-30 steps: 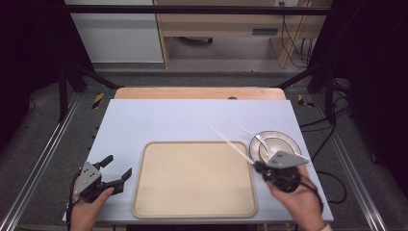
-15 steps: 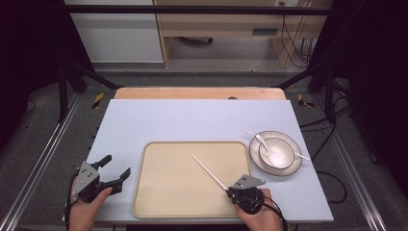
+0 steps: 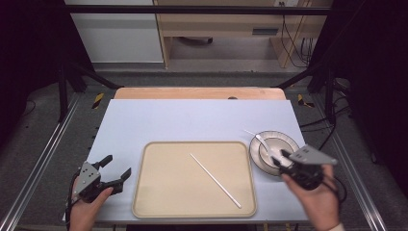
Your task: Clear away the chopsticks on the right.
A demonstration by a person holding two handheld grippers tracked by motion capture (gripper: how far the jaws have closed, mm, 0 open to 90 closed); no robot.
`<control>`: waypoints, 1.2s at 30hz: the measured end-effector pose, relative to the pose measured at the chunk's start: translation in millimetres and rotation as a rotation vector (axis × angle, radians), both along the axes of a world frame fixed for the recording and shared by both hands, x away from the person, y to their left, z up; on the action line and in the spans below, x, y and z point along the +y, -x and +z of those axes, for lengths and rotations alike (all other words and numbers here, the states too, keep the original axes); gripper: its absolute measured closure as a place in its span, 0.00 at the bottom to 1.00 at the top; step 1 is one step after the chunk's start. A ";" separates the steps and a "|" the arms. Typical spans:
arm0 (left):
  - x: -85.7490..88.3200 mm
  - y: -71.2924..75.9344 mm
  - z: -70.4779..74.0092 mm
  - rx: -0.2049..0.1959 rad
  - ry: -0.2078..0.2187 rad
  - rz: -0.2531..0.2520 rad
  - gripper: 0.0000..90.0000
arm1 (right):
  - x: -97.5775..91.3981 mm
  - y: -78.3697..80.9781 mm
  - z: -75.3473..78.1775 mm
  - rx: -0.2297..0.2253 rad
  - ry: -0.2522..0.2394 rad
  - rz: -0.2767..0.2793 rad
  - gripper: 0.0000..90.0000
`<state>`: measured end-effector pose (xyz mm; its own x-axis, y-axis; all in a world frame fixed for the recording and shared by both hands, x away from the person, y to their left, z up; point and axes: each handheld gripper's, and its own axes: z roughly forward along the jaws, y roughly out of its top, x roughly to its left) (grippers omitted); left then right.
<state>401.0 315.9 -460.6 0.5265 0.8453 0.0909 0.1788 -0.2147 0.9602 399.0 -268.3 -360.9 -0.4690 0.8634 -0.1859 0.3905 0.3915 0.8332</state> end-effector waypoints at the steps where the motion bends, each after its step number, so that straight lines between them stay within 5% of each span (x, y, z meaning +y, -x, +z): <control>1: -0.2 -0.2 -0.2 0.002 -0.002 -0.001 0.17 | -11.0 -4.4 3.1 0.004 0.012 -0.009 0.68; 4: -0.9 -0.4 -0.3 0.002 -0.006 -0.002 0.17 | -56.5 -24.4 5.3 -0.005 0.056 -0.080 0.70; 6: -1.6 -0.7 -0.8 0.005 -0.007 -0.005 0.17 | -79.7 -39.7 -3.2 0.052 0.031 -0.073 0.69; 10: -2.6 -2.0 -2.7 0.011 -0.011 -0.003 0.17 | -102.0 -63.2 -29.1 0.108 0.086 -0.040 0.69; 18: -2.1 -2.6 -3.8 0.022 -0.018 -0.003 0.17 | -102.7 -84.9 -60.1 0.178 0.068 0.035 0.68; 36: -3.6 -2.8 -4.3 0.025 -0.020 -0.011 0.17 | -94.7 -93.9 -86.2 0.248 0.118 0.108 0.64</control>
<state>403.7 312.2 -464.9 0.5384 0.8374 0.0939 0.2004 -0.2355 0.9510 492.9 -363.0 -447.0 -0.6010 0.7850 -0.1502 0.5274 0.5308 0.6634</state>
